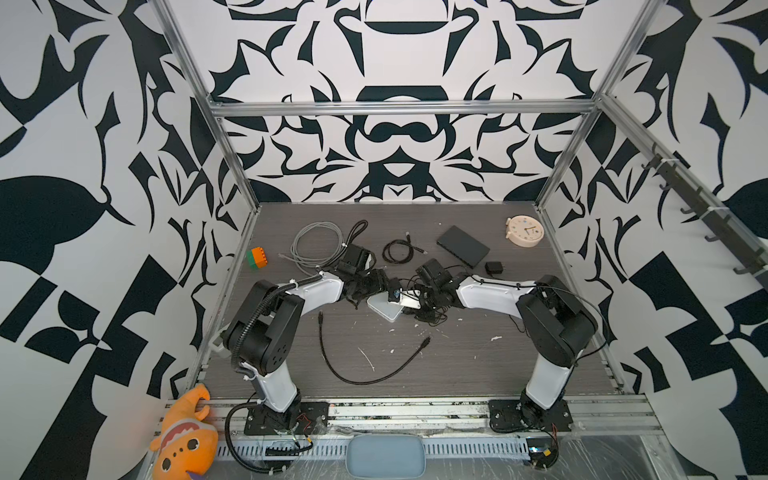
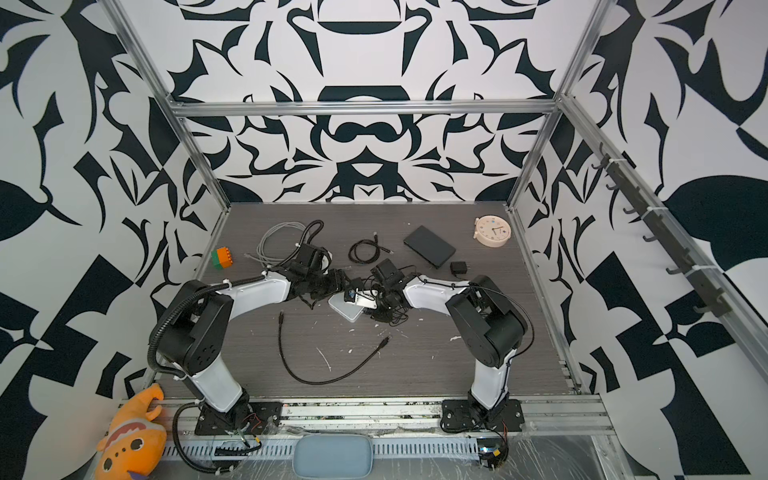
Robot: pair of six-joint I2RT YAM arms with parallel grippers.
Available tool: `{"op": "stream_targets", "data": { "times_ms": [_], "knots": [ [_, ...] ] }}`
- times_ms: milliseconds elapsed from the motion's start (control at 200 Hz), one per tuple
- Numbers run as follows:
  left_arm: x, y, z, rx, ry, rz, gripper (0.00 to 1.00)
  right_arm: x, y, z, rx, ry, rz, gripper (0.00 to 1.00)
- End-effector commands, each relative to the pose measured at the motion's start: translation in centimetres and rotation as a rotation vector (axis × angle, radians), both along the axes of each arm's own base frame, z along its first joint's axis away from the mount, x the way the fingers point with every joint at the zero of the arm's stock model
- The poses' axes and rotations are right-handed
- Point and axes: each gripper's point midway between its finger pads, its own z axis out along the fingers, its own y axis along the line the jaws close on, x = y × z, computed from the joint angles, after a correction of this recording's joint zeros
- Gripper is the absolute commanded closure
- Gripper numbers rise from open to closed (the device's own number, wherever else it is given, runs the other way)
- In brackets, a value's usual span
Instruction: Insert the plug into the switch port
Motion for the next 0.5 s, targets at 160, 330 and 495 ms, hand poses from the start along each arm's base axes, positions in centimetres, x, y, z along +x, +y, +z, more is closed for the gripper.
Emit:
{"op": "stream_targets", "data": {
  "times_ms": [160,330,495],
  "knots": [
    [-2.9,-0.1,2.1,-0.056,0.035,0.013,0.32,2.7,2.0,3.1,0.121,-0.112,-0.053,1.00],
    [-3.6,0.0,2.1,-0.050,0.055,-0.007,0.32,3.0,2.0,3.1,0.130,-0.125,-0.068,1.00],
    [-4.0,0.2,0.5,-0.030,0.095,-0.008,0.32,2.9,2.2,3.2,0.144,-0.121,-0.064,1.00]
  ]
}}
